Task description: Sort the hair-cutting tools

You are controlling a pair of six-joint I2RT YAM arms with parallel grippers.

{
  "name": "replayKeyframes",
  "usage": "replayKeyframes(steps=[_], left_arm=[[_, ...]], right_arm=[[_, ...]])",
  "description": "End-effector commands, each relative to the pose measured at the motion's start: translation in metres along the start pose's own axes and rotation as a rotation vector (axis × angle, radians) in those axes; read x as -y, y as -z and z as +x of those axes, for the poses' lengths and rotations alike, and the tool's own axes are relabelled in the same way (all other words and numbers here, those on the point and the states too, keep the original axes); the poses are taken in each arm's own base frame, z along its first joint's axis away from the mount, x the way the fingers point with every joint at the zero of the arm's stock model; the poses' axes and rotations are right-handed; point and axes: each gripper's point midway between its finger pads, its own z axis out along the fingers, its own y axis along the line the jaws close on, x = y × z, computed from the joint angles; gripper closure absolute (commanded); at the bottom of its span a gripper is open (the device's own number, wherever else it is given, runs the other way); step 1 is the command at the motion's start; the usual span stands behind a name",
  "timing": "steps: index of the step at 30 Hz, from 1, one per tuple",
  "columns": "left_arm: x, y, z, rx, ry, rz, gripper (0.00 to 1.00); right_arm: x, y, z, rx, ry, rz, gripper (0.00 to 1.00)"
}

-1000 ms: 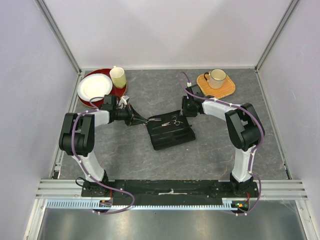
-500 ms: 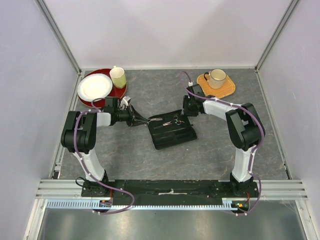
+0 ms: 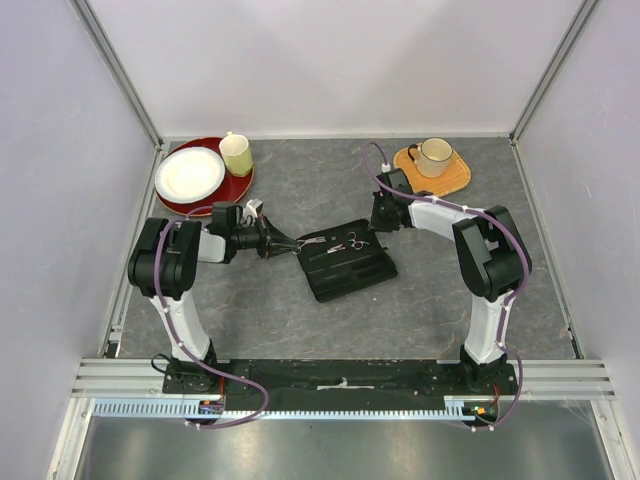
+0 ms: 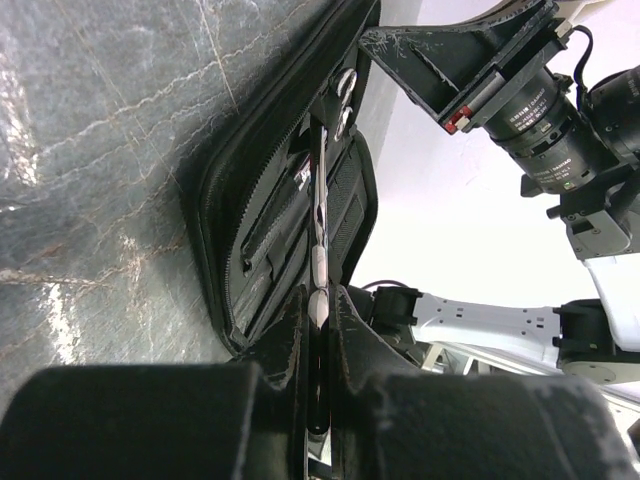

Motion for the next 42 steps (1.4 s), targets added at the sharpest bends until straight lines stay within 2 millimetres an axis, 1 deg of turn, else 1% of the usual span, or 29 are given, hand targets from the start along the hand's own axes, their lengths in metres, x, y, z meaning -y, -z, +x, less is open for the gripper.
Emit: replayKeyframes(steps=[1, 5, 9, 10, 11, 12, 13, 14, 15, 16, 17, 18, 20, 22, 23, 24, 26, 27, 28, 29, 30, 33, 35, 38, 41, 42], left_arm=[[0.027, -0.005, 0.016, -0.084, -0.034, 0.129, 0.98], [0.024, -0.008, 0.016, -0.081, -0.016, 0.142, 0.98], [0.021, -0.009, 0.015, -0.077, 0.008, 0.129, 0.98], [0.016, -0.009, 0.016, -0.083, 0.025, 0.108, 0.97], [0.016, -0.009, 0.017, -0.082, 0.028, 0.094, 0.94], [0.013, -0.009, 0.015, -0.071, -0.003, 0.077, 0.84], [0.011, -0.009, 0.014, -0.068, -0.010, 0.060, 0.79], [0.009, -0.008, 0.016, -0.076, 0.020, 0.020, 0.66], [0.003, -0.008, 0.013, -0.058, -0.017, -0.014, 0.59], [-0.001, -0.007, 0.014, -0.057, -0.013, -0.046, 0.53], [-0.005, -0.005, 0.015, -0.065, 0.017, -0.092, 0.43], [-0.013, -0.004, 0.013, -0.045, -0.014, -0.143, 0.39], [-0.024, -0.001, 0.014, -0.052, 0.005, -0.217, 0.31], [-0.036, 0.002, 0.014, -0.044, -0.004, -0.285, 0.28], [-0.039, 0.004, 0.013, -0.043, -0.001, -0.308, 0.19], [-0.048, 0.007, 0.015, -0.039, 0.006, -0.361, 0.18], [-0.052, 0.010, 0.014, -0.039, 0.000, -0.409, 0.15], [-0.061, 0.015, 0.017, -0.040, 0.003, -0.466, 0.14], [-0.062, 0.018, 0.016, -0.033, -0.007, -0.489, 0.13], [-0.067, 0.021, 0.012, -0.013, -0.019, -0.535, 0.12], [-0.072, 0.025, 0.016, -0.026, -0.014, -0.571, 0.12], [-0.077, 0.028, 0.019, -0.025, -0.002, -0.611, 0.09], [-0.082, 0.028, 0.025, -0.029, 0.020, -0.629, 0.08], [-0.083, 0.029, 0.029, -0.028, 0.034, -0.649, 0.08], [-0.083, 0.034, 0.028, -0.006, 0.060, -0.686, 0.08], [-0.079, 0.037, 0.026, 0.010, 0.061, -0.696, 0.08]], right_arm=[[-0.021, -0.008, 0.042, -0.118, -0.026, -0.090, 0.89], [-0.022, -0.009, 0.043, -0.120, -0.031, -0.093, 0.92], [-0.020, -0.009, 0.044, -0.121, -0.037, -0.087, 0.92], [-0.019, -0.008, 0.044, -0.117, -0.037, -0.084, 0.92], [-0.020, -0.008, 0.043, -0.115, -0.040, -0.083, 0.92], [-0.020, -0.008, 0.043, -0.113, -0.043, -0.082, 0.91], [-0.020, -0.007, 0.042, -0.110, -0.041, -0.081, 0.91], [-0.019, -0.007, 0.042, -0.111, -0.043, -0.080, 0.91], [-0.020, -0.007, 0.041, -0.109, -0.044, -0.082, 0.91], [-0.020, -0.007, 0.041, -0.108, -0.046, -0.080, 0.90], [-0.020, -0.005, 0.040, -0.102, -0.048, -0.080, 0.90], [-0.021, -0.005, 0.040, -0.104, -0.049, -0.082, 0.90], [-0.021, -0.004, 0.038, -0.100, -0.048, -0.082, 0.89], [-0.022, -0.002, 0.036, -0.096, -0.046, -0.081, 0.88], [-0.022, -0.001, 0.035, -0.090, -0.048, -0.079, 0.89], [-0.021, -0.001, 0.034, -0.090, -0.048, -0.073, 0.88], [-0.020, 0.000, 0.034, -0.088, -0.048, -0.064, 0.88], [-0.019, 0.000, 0.032, -0.081, -0.049, -0.056, 0.88], [-0.018, 0.001, 0.032, -0.080, -0.049, -0.053, 0.88], [-0.017, 0.000, 0.033, -0.080, -0.049, -0.049, 0.88], [-0.016, 0.000, 0.034, -0.083, -0.051, -0.045, 0.88], [-0.012, -0.001, 0.035, -0.081, -0.058, -0.024, 0.88], [-0.009, -0.001, 0.036, -0.079, -0.063, -0.012, 0.88], [-0.006, -0.001, 0.037, -0.074, -0.074, 0.002, 0.85], [-0.006, 0.001, 0.036, -0.068, -0.092, 0.005, 0.78], [-0.008, 0.002, 0.036, -0.062, -0.093, 0.000, 0.72]])
